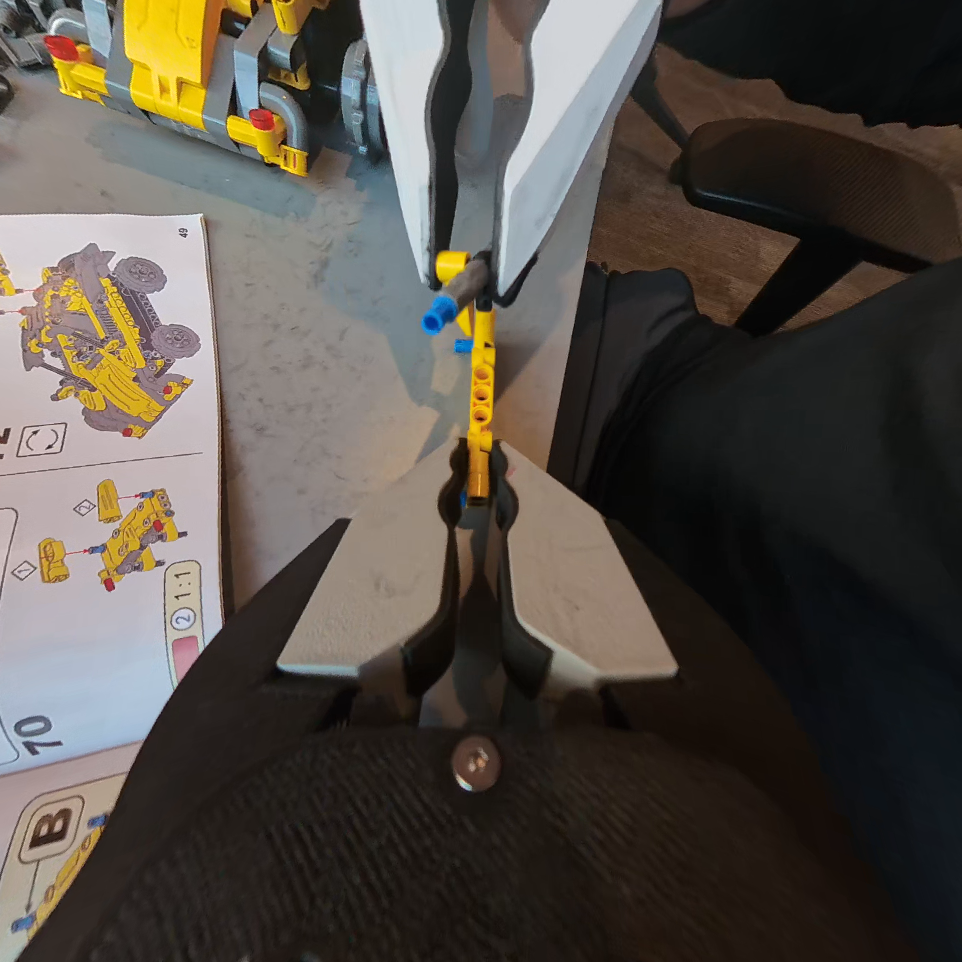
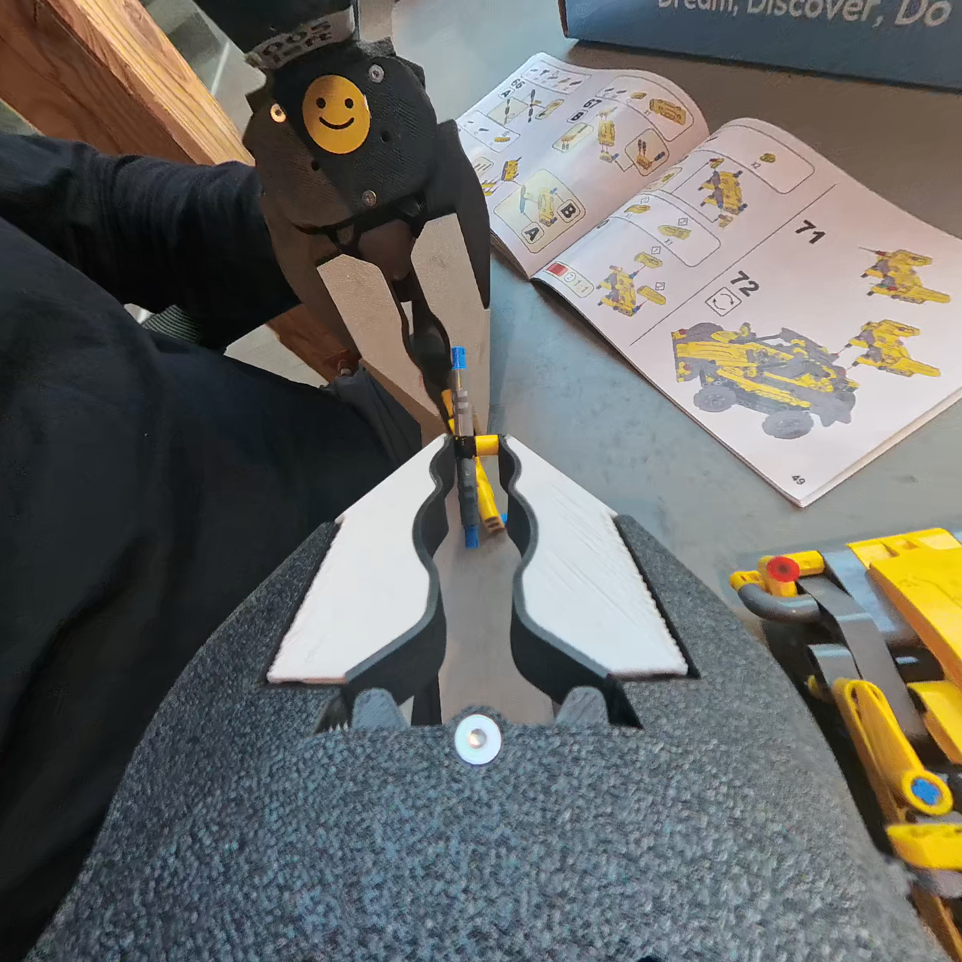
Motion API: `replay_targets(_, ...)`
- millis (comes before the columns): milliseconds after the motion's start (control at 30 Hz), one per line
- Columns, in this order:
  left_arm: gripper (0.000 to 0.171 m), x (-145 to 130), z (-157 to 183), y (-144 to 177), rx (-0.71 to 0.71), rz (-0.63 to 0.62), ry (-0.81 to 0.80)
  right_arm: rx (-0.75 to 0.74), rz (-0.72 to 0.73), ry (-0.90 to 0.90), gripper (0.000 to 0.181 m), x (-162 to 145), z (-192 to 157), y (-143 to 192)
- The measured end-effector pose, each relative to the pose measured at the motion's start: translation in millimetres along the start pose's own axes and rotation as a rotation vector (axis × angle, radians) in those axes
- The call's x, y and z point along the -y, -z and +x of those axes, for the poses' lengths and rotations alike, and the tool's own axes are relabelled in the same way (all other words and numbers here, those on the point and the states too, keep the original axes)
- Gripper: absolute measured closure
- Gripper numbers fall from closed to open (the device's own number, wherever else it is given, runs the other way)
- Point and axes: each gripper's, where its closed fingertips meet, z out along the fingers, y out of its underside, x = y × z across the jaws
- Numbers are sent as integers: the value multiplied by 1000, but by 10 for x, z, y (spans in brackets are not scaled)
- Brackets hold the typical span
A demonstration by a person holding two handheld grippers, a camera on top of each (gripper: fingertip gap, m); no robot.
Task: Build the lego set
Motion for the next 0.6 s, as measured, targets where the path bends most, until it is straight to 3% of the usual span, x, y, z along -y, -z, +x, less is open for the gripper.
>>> replay_targets(233,167,41,-77,-26,-34,-7,25,45,-32,-46,165,-30,-4,-100)
replay_targets(600,167,43,-90,-34,-16,-7,2,-38,-65,56,165,-35,65,-189)
